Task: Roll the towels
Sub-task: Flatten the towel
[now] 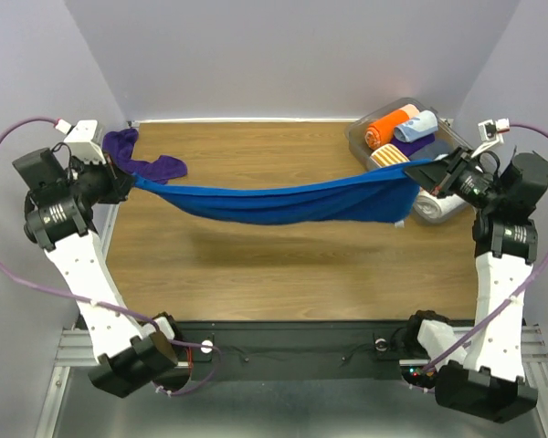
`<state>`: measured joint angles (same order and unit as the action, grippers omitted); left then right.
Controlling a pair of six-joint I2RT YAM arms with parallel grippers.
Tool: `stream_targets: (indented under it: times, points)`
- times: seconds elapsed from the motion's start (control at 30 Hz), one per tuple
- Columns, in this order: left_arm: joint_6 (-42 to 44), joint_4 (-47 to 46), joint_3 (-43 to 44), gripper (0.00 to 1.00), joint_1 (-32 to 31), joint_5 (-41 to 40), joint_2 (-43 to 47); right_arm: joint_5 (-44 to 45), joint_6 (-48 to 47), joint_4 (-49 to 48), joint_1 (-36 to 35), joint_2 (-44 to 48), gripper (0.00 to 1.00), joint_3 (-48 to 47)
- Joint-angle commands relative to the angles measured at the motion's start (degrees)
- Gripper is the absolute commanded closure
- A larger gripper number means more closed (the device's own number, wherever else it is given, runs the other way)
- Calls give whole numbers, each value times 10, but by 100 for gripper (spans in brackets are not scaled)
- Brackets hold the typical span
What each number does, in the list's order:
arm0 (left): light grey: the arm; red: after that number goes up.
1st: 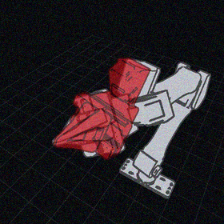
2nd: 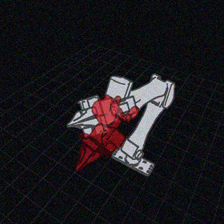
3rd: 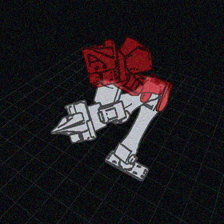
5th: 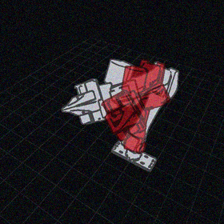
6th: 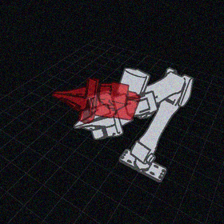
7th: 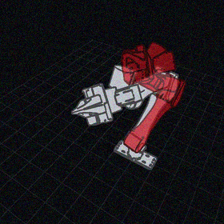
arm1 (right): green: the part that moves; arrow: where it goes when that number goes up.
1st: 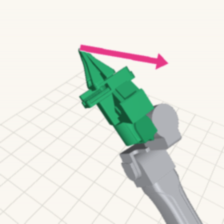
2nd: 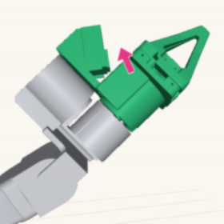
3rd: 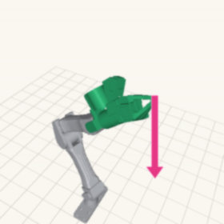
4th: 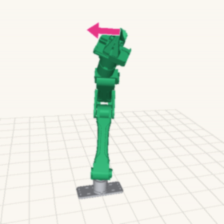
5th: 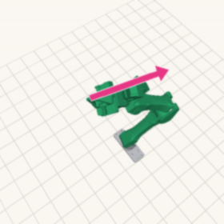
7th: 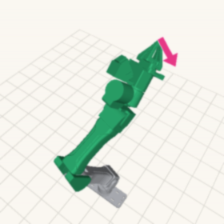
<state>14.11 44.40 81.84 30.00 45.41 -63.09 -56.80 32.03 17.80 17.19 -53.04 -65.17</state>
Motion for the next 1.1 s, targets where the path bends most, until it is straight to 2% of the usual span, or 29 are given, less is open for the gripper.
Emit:
stream_targets:
  times: [0.0, 0.13, 0.2, 0.27, 0.37, 0.47, 0.5, 0.57, 0.67, 0.7, 0.77, 0.8, 0.83, 0.87, 0.9, 0.93, 0.97, 1.07]
  points:
    - [-18, 16, -5, 100, 2, -88, 60, 83, -57, 165, 4, 43, 99, -48]
    - [-40, 24, -7, 100, 3, -157, 75, 157, -91, 261, 4, 50, 99, -67]
    - [-61, 14, -12, 100, 2, -201, 70, 170, -103, 280, 4, 46, 99, -50]
    - [-76, -11, -29, 100, 3, -208, 57, 190, -107, 276, 4, 38, 99, -17]
    - [-110, -56, -70, 100, 3, -186, 27, 190, -97, 223, 4, -3, 99, 34]
    - [-138, -112, -110, 100, -2, -146, -31, 167, -50, 125, 1, -62, 100, 71]
    - [-155, -130, -119, 100, -11, -144, -47, 173, -41, 71, -9, -77, 99, 92]
    - [-180, -184, -136, 100, -29, -143, -106, 205, -33, 26, -44, -137, 99, 98]
    - [-204, -256, -143, 100, -74, -161, -182, 238, -32, -47, -93, -215, 99, 80]
    - [-213, -299, -137, 100, -85, -165, -202, 241, -29, -86, -120, -272, 99, 55]
    - [-219, -335, -94, 100, -113, -174, -275, 259, -28, -106, -138, -331, 99, 15]
    - [-225, -340, -72, 100, -120, -188, -300, 262, -26, -115, -143, -396, 97, -14]
    - [-229, -347, -29, 100, -122, -196, -325, 273, -23, -113, -143, -423, 95, -69]
    - [-228, -351, 0, 94, -126, -206, -379, 281, -24, -111, -143, -449, 73, -100]
    - [-211, -307, 35, 87, -126, -217, -408, 282, -42, -84, -143, -478, 56, -123]
    - [-195, -273, 102, 79, -123, -213, -434, 286, -48, -66, -143, -483, 33, -142]
    - [-182, -211, 122, 74, -122, -215, -470, 286, -66, -49, -143, -480, 0, -157]
    - [-153, -187, 91, 55, -111, -223, -449, 264, -107, -12, -143, -431, 0, -130]
